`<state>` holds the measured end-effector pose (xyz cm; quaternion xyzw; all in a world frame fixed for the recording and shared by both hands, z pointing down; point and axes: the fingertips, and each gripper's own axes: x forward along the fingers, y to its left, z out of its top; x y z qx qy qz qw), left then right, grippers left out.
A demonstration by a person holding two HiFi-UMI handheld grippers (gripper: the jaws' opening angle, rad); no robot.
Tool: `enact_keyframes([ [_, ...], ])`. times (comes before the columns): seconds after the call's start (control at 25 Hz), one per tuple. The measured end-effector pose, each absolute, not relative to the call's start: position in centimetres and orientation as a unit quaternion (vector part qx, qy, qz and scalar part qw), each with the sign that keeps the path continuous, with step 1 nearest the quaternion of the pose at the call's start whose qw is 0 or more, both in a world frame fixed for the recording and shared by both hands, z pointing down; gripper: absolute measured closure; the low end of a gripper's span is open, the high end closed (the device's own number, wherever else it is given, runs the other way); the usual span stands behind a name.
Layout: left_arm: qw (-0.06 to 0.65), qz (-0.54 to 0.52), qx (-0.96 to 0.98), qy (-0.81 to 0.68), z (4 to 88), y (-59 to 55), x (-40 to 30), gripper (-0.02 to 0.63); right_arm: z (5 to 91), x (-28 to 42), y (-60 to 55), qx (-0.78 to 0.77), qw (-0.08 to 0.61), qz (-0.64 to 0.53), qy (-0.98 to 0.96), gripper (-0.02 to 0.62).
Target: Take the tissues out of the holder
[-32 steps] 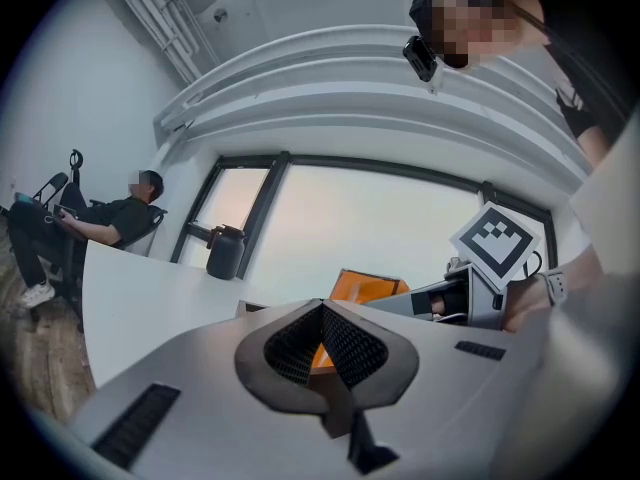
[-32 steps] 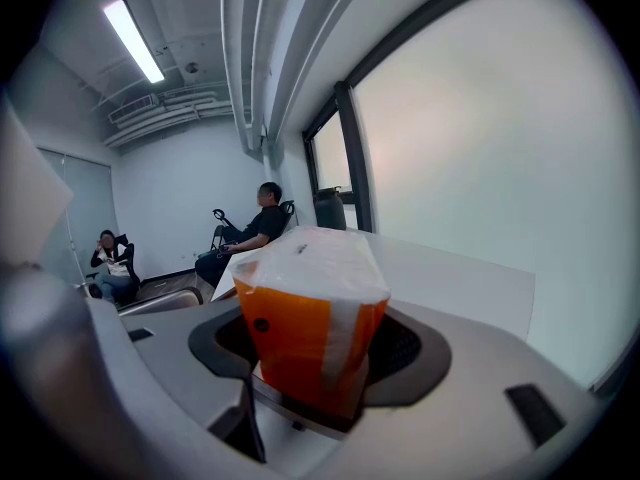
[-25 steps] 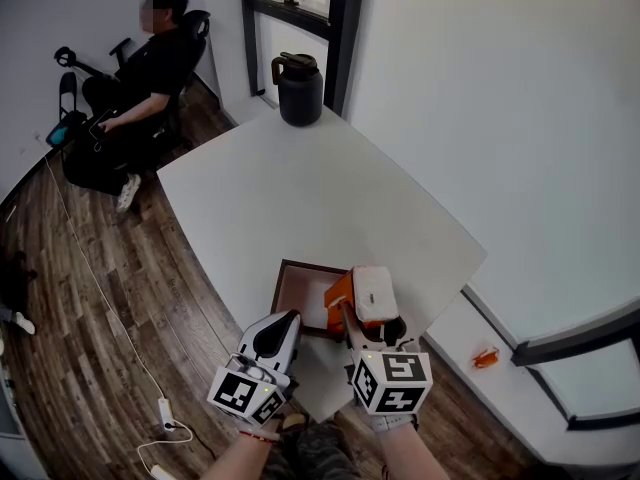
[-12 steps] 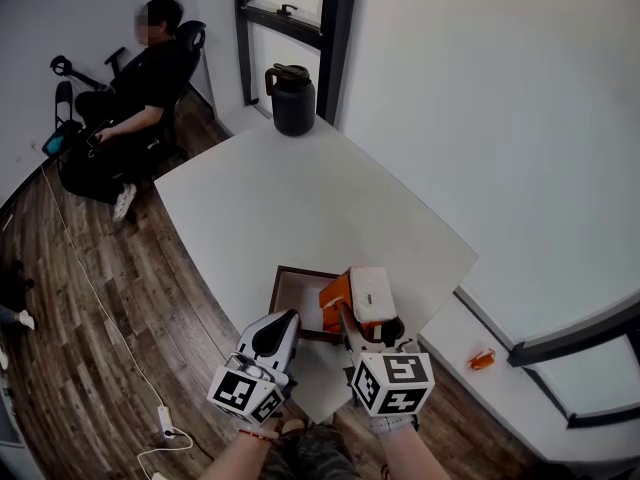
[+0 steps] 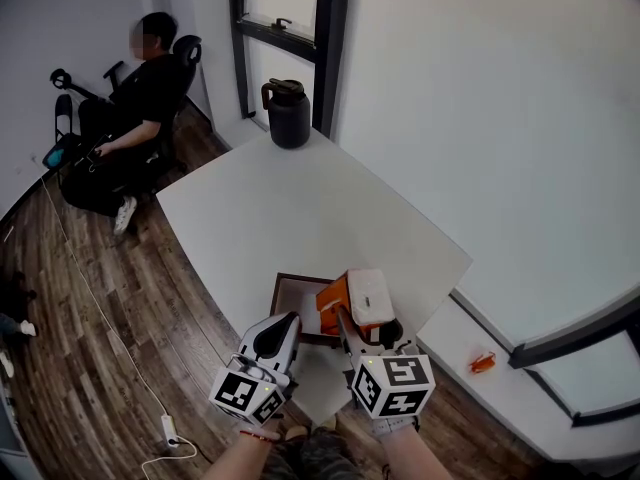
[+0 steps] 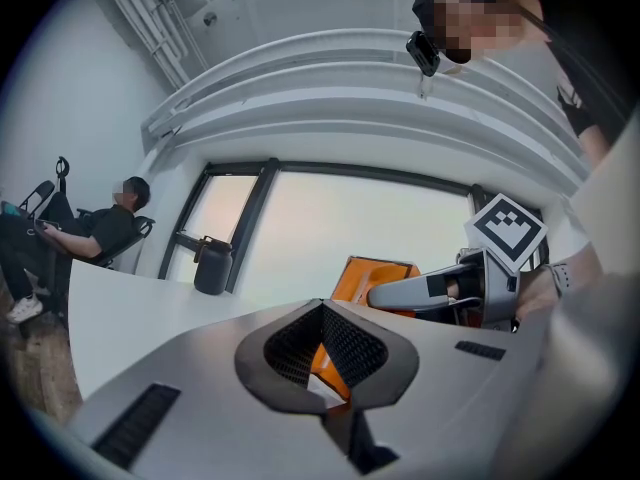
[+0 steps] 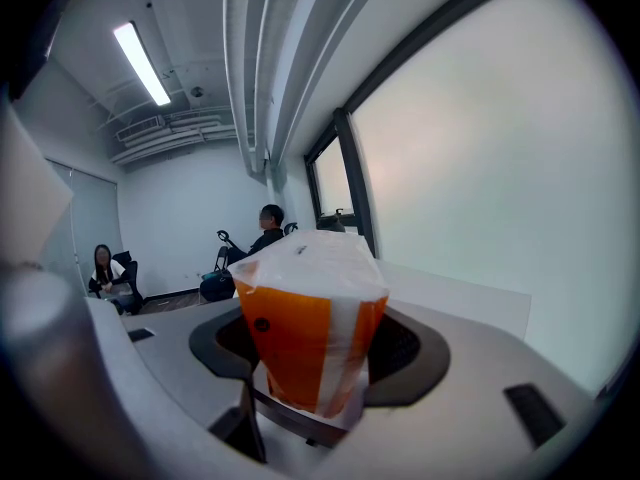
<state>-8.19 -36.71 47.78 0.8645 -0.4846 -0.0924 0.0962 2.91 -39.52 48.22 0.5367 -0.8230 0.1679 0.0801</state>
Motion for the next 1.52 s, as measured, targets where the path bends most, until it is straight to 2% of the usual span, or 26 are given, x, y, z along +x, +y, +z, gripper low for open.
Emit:
enact_keyframes([
  [1.52, 0.065, -0.110, 0.865, -0.485, 43.3, -36.1, -7.4, 0.601, 42.0, 4.3, -38.3, 0.532, 0.053, 0.139, -0.834, 0.318],
])
